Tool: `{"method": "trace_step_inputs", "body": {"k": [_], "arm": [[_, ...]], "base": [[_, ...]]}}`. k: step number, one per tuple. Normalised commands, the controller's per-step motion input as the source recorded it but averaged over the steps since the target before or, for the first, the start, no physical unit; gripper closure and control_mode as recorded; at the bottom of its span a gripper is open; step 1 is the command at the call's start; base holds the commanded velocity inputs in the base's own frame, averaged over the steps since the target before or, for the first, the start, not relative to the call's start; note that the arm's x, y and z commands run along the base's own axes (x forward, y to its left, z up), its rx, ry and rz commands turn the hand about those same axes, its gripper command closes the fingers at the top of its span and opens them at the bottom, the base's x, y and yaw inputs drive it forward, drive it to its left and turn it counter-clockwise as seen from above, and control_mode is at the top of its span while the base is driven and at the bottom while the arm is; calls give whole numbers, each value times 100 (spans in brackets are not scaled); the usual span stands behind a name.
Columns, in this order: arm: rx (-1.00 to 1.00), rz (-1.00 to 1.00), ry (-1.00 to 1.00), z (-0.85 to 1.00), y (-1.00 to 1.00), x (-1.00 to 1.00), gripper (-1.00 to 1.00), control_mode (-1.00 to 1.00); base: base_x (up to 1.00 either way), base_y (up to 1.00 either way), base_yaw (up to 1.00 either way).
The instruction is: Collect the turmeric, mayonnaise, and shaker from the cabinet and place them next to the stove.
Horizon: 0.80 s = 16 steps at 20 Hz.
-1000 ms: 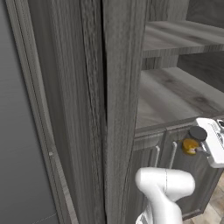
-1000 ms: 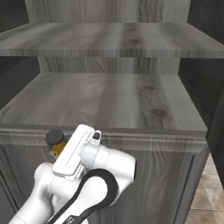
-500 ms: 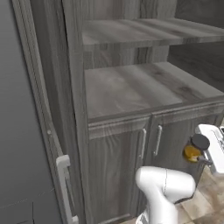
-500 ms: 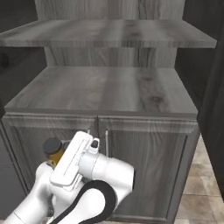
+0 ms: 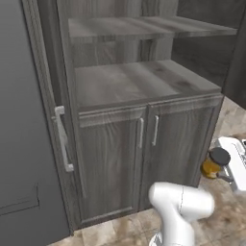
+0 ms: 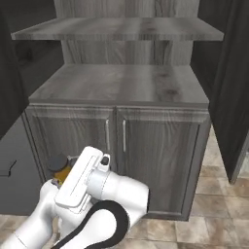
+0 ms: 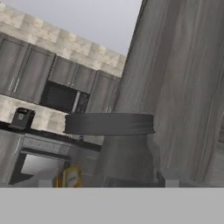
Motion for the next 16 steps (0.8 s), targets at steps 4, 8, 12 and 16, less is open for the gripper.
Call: {"method": "trace_step_inputs", "body": {"k": [4, 8, 12, 16], "arm": [[0, 0, 0, 0, 0, 0, 100, 100], [0, 0, 0, 0, 0, 0, 100, 100], [0, 0, 0, 0, 0, 0, 100, 100], [0, 0, 0, 0, 0, 0, 100, 100]], "base": [[-84, 33, 14], [-82, 55, 21], [-64, 71, 26], [-47, 72, 29]]}}
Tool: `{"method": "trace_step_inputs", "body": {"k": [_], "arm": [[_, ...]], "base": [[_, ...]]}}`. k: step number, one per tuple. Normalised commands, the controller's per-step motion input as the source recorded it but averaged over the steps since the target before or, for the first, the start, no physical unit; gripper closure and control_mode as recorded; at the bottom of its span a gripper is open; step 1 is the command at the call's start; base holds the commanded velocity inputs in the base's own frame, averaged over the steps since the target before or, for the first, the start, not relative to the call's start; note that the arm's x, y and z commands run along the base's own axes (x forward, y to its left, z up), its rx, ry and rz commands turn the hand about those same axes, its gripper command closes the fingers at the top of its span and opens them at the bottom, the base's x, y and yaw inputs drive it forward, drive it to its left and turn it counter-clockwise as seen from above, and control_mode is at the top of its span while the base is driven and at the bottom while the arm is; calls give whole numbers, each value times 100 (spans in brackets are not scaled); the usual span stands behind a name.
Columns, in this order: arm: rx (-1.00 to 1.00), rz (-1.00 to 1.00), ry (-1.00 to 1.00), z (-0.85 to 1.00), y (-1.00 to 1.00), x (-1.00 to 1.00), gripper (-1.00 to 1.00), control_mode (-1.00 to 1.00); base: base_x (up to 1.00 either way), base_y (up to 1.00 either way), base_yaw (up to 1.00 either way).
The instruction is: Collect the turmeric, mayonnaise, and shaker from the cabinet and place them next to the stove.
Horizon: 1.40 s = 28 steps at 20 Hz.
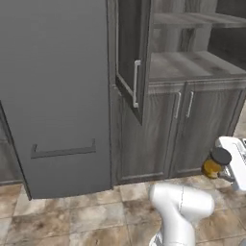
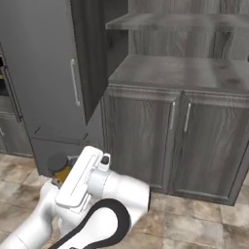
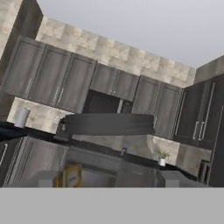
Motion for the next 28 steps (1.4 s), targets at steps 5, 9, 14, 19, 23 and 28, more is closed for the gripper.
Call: {"method": "trace_step_inputs", "body": {"k": [5, 9, 14, 19, 23, 28], "arm": [[0, 0, 0, 0, 0, 0, 100, 100], [0, 0, 0, 0, 0, 0, 100, 100], [0, 0, 0, 0, 0, 0, 100, 100], [0, 0, 0, 0, 0, 0, 100, 100], [0, 0, 0, 0, 0, 0, 100, 100], [0, 0, 0, 0, 0, 0, 100, 100]], "base": [[-39, 74, 32], [-33, 82, 33], [-21, 93, 34], [-2, 100, 32], [0, 100, 28], [15, 97, 24]]}}
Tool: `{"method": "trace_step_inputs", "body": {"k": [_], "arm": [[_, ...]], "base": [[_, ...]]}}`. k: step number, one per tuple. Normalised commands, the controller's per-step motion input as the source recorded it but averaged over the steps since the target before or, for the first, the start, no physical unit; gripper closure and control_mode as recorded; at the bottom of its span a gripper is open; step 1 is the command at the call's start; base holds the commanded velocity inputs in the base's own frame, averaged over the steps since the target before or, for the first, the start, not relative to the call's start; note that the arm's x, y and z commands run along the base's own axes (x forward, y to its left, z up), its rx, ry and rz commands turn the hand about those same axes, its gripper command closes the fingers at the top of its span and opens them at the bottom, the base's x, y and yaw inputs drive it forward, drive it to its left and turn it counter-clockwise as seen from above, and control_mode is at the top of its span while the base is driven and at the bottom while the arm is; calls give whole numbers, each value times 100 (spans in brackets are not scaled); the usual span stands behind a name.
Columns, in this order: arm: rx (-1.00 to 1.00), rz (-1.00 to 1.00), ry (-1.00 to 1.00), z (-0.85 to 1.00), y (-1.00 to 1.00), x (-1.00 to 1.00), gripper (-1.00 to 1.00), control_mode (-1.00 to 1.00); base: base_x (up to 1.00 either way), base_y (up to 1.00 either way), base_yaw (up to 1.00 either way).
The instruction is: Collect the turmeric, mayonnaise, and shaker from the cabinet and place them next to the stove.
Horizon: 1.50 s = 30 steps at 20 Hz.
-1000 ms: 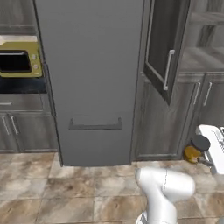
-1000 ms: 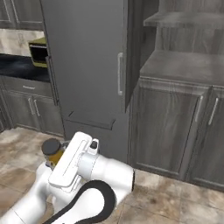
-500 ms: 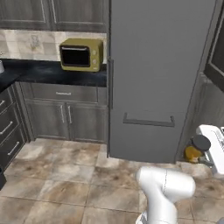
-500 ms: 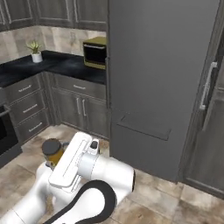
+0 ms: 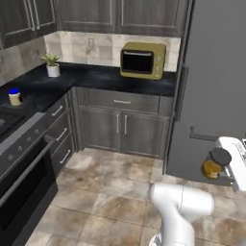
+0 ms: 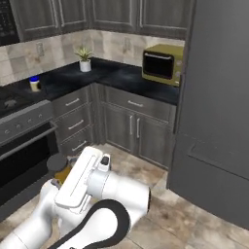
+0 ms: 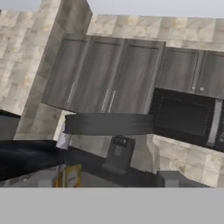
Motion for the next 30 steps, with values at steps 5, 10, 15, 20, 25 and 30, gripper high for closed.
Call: {"method": "trace_step_inputs", "body": {"k": [5, 10, 15, 20, 25, 30], "arm": [[0, 0, 0, 0, 0, 0, 100, 100], [0, 0, 0, 0, 0, 0, 100, 100], [0, 0, 0, 0, 0, 0, 100, 100], [0, 0, 0, 0, 0, 0, 100, 100], [0, 0, 0, 0, 0, 0, 100, 100], [0, 0, 0, 0, 0, 0, 100, 100]], "base": [[53, 52, 24], [59, 18, 28], [58, 4, 32], [57, 1, 32], [38, 20, 39], [56, 27, 43]]}}
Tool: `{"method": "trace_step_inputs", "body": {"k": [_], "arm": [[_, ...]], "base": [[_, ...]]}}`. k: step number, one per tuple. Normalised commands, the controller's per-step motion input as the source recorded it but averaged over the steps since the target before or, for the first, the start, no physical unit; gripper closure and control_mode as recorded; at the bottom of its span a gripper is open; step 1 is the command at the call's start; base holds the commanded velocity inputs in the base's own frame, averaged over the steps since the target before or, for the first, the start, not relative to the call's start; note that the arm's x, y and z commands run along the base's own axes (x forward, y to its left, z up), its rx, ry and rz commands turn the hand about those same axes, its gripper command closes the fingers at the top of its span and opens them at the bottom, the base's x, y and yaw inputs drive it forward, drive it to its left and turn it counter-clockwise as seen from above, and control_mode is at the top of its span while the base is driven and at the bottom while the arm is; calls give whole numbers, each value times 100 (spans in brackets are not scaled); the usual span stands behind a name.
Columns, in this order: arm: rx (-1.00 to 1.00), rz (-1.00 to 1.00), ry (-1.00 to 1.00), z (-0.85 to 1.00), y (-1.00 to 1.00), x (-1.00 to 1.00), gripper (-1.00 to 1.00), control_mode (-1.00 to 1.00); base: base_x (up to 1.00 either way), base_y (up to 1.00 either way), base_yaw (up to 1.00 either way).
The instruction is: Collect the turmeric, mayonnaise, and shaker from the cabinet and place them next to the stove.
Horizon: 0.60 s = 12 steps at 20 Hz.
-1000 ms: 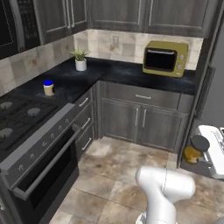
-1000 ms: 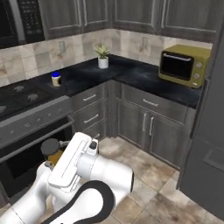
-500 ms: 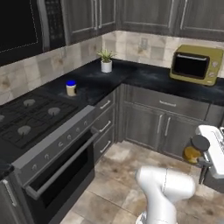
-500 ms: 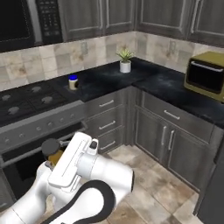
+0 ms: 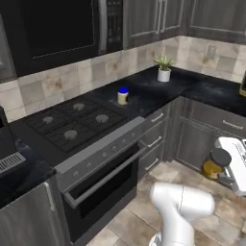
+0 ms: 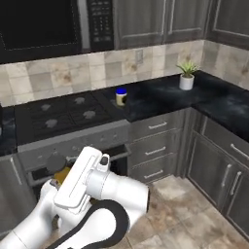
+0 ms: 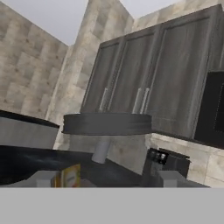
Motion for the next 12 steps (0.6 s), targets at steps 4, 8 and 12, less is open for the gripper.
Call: {"method": "trace_step_inputs", "body": {"k": [4, 8, 12], "arm": [[0, 0, 0, 0, 0, 0, 100, 100], [0, 0, 0, 0, 0, 0, 100, 100], [0, 0, 0, 0, 0, 0, 100, 100]], "base": [[65, 21, 41], [58, 25, 42], [34, 26, 44]]}}
